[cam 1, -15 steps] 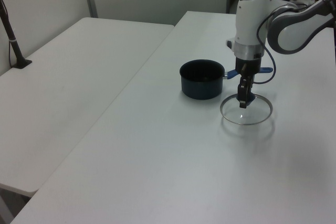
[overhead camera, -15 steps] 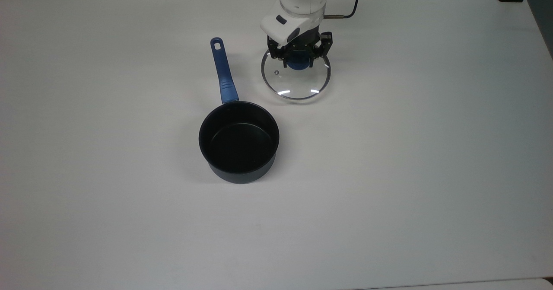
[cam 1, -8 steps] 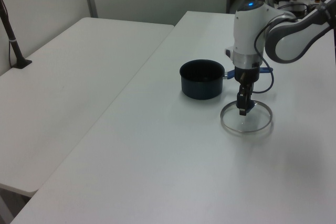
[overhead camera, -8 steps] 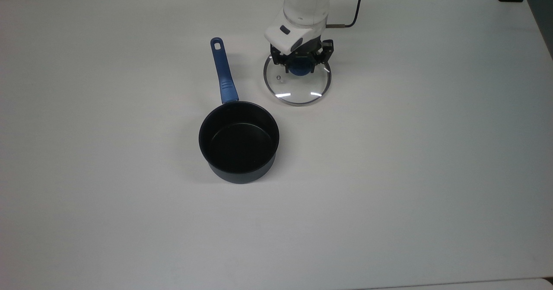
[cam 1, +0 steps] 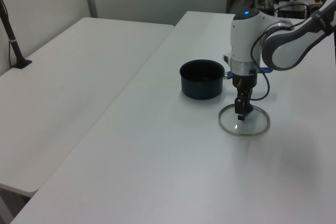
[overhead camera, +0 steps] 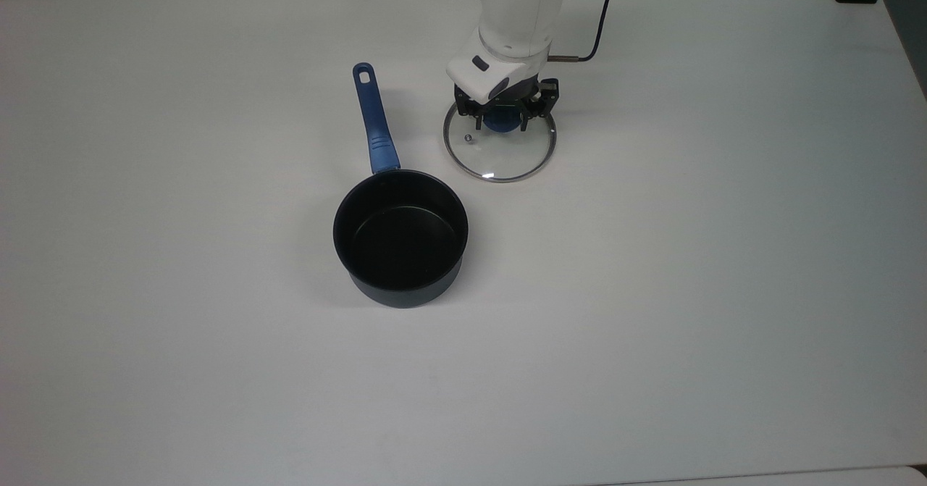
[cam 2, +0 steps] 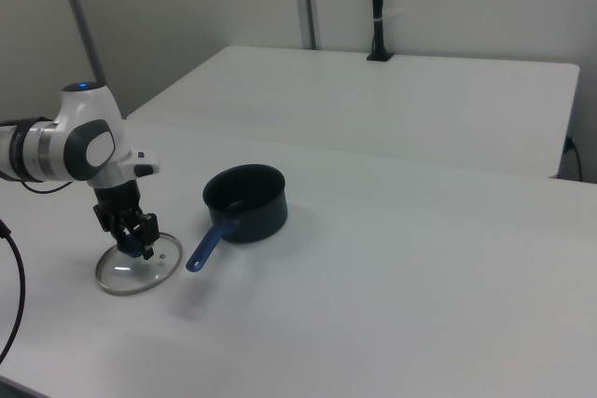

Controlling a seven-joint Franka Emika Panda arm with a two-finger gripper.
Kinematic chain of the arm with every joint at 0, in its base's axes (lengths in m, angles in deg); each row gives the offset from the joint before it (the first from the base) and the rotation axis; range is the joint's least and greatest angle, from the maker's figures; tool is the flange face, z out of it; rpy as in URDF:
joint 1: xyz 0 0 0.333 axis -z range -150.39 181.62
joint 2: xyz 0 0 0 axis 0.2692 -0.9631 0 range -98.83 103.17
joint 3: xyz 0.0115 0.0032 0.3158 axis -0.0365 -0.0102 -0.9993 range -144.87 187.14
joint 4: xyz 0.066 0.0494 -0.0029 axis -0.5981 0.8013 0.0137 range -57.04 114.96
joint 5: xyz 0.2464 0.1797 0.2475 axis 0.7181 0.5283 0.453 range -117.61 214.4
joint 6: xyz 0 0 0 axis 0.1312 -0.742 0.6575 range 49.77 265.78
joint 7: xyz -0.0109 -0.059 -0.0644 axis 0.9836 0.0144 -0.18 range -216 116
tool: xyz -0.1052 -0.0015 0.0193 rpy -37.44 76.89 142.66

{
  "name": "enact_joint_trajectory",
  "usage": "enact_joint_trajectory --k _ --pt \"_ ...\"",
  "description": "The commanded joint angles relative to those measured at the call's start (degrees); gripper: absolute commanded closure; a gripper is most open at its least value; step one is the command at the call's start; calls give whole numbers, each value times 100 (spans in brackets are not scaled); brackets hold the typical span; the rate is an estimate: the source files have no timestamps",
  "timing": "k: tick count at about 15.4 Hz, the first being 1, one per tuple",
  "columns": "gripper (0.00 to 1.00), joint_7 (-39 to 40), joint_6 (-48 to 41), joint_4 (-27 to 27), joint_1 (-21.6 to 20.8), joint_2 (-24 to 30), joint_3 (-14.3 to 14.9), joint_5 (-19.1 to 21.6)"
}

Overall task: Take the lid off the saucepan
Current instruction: 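Open the gripper and raise it off the lid knob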

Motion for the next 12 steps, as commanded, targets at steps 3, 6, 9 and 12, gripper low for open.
enact_joint_trajectory --k 3,6,9,12 --pt "0 -284 -77 -70 -4 164 2 -128" --pt "0 -266 -796 -359 66 375 11 -128" --pt "0 -240 -1236 -430 286 831 11 -128" --pt "0 23 -1807 -719 610 1184 11 -128"
